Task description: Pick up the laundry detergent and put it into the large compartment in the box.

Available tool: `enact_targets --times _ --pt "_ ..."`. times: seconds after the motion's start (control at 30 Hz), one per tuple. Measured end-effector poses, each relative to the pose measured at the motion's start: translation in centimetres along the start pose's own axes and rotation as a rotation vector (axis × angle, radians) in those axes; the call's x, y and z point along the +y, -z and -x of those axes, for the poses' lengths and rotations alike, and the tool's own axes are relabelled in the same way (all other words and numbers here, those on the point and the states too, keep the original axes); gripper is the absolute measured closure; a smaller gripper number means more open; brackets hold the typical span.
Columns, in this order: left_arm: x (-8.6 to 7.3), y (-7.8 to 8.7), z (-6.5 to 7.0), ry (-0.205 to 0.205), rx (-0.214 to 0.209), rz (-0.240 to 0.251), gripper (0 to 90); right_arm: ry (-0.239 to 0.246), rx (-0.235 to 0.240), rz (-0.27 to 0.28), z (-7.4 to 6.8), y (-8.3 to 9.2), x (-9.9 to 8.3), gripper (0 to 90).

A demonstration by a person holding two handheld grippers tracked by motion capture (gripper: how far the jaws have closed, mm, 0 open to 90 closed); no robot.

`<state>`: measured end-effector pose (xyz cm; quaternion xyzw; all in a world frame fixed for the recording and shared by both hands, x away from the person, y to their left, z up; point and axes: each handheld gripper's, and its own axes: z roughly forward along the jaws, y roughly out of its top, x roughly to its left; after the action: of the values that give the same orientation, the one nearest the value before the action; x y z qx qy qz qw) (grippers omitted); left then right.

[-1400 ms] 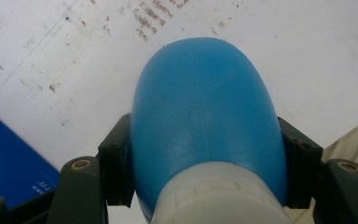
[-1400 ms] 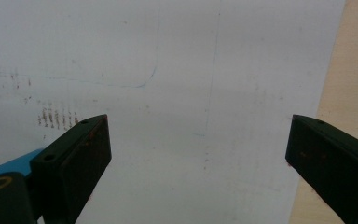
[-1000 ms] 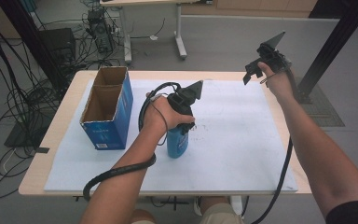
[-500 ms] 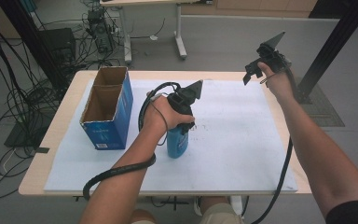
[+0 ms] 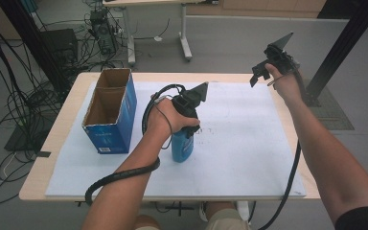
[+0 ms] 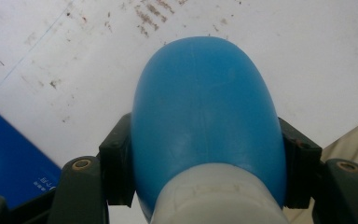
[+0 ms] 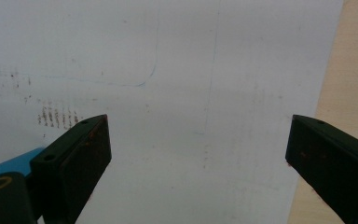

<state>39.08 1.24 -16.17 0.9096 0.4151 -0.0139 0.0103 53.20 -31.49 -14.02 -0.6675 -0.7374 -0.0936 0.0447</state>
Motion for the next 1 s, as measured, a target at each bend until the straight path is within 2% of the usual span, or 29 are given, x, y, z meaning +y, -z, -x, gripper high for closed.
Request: enact_targets --times 1.0 --pt "0.11 0.03 -0.27 -0.004 -0.005 -0.007 36.7 0.002 -0.003 0.004 -0.17 0.11 -0.17 6.5"
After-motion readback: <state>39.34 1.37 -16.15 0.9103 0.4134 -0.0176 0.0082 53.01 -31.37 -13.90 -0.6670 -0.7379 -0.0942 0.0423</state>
